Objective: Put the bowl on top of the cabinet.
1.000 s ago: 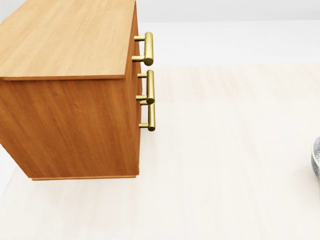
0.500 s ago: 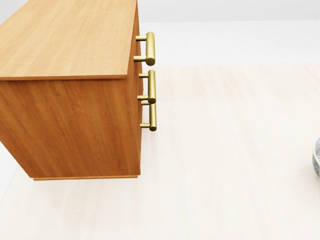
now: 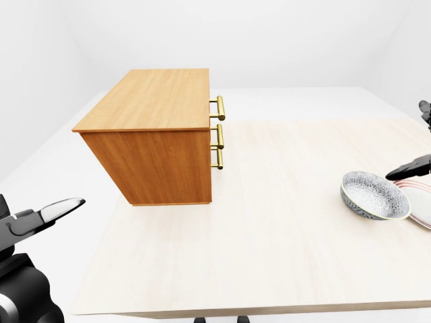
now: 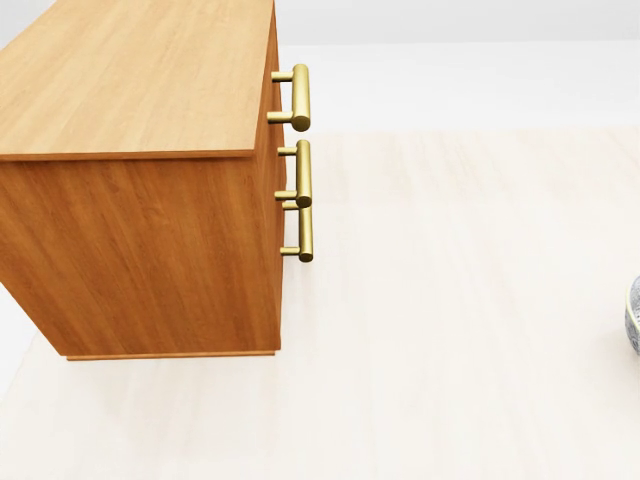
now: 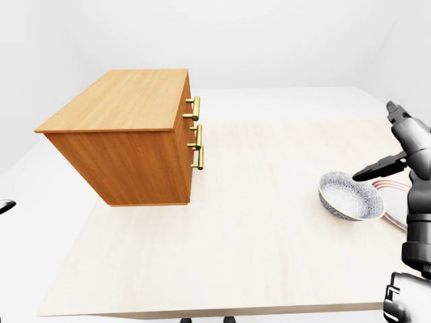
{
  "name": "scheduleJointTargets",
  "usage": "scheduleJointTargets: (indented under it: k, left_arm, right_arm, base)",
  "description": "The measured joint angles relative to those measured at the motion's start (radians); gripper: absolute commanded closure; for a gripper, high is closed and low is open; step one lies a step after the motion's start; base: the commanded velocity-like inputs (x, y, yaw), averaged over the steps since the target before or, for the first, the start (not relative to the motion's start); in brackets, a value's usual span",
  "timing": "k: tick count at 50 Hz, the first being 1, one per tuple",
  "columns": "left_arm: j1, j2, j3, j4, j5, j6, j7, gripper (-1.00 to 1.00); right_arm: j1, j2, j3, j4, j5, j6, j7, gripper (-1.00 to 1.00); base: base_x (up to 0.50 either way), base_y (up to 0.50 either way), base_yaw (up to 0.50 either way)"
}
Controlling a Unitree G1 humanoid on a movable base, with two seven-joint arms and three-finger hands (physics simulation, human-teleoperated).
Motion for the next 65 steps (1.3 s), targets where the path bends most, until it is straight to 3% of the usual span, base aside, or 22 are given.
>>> scheduleJointTargets:
  k: [12,32,48,65]
  left_arm:
    - [-0.001,0.001,-0.001,-0.001,0.0,0.0,0.001,-1.0]
    - [-0.002,0.002,-0.001,-0.001,0.001,0.0,0.002,-1.0]
    - [-0.001,0.001,-0.003,0.002,0.004,0.0,0.001,-1.0]
    - [-0.001,0.0,-0.003,0.001,0.005,0.0,0.001,-1.0]
  right_arm:
    - [0.014,-0.045,0.021,0.309,-0.075,0.0,0.057,-1.0]
    - [0.046,-0.049,0.034,0.472,-0.077,0.0,0.052,-1.0]
    - [0.023,-0.016,0.061,0.516,-0.076,0.0,0.013,-1.0]
    - [-0.03,0.073,0.106,0.581,-0.082,0.0,-0.05,-1.0]
  base:
    - [0.0,0.0,0.0]
    - [0.0,0.0,0.0]
    - [0.0,0.0,0.0]
    - [0.0,0.0,0.0]
